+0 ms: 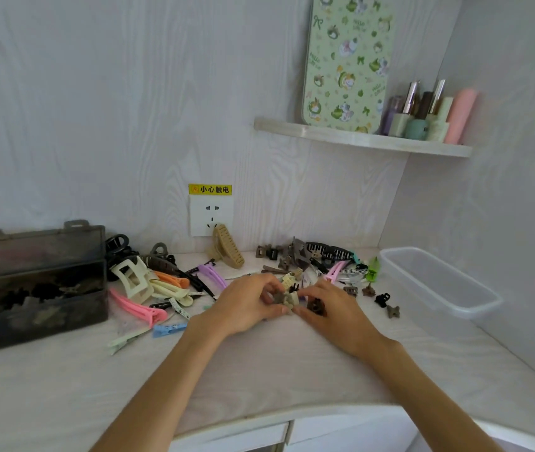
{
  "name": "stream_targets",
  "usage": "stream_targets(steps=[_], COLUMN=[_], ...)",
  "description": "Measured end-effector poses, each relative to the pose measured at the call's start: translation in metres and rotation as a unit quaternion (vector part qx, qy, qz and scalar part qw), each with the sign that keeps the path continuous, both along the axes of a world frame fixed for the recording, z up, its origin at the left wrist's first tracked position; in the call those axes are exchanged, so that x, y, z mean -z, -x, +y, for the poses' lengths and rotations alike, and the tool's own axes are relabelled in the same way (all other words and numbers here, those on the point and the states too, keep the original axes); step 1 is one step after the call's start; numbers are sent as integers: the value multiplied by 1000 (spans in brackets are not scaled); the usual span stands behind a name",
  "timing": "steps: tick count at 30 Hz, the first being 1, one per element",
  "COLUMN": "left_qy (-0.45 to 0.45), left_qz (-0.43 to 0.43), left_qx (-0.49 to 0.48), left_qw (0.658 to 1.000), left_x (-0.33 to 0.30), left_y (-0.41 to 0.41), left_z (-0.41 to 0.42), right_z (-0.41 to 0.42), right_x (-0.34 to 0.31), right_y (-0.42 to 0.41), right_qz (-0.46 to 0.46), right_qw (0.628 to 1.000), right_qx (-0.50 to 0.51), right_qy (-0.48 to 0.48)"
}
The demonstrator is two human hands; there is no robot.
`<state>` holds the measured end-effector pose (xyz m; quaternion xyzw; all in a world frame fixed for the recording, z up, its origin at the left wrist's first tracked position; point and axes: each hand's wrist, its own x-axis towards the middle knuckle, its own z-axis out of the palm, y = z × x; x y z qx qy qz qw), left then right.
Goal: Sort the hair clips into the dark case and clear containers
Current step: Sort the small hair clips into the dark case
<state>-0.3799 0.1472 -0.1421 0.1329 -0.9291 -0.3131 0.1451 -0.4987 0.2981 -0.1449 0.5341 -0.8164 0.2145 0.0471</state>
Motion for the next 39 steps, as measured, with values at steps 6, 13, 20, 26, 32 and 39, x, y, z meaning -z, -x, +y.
stream_targets(steps=[6, 13, 20, 26, 32, 39], left_qy=[-11, -61, 3, 127, 192, 198], left_qz=[40, 166, 189, 86, -55, 8], left_qx=[-2, -77, -245, -404, -420, -361], left_qw=[999, 981, 951, 902, 885, 911], left_x=[-9, -33, -46, -42, -39, -40], left_y=[-27, -101, -190, -268, -285, -284], left_z=[-2, -34, -83, -117, -126, -96], right_z=[-5, -23, -106, -188, -208, -128], right_x=[-16, -39, -71, -67, -58, -48], right_y=[-6, -36, -127, -203, -229, -195], right_qz=[-4, -132, -206, -139, -82, -89], right_qw=[1000, 978, 955, 965, 978, 984], right_qx=[5, 36, -102, -180, -189, -144], right_qy=[-18, 159, 188, 132, 42, 51])
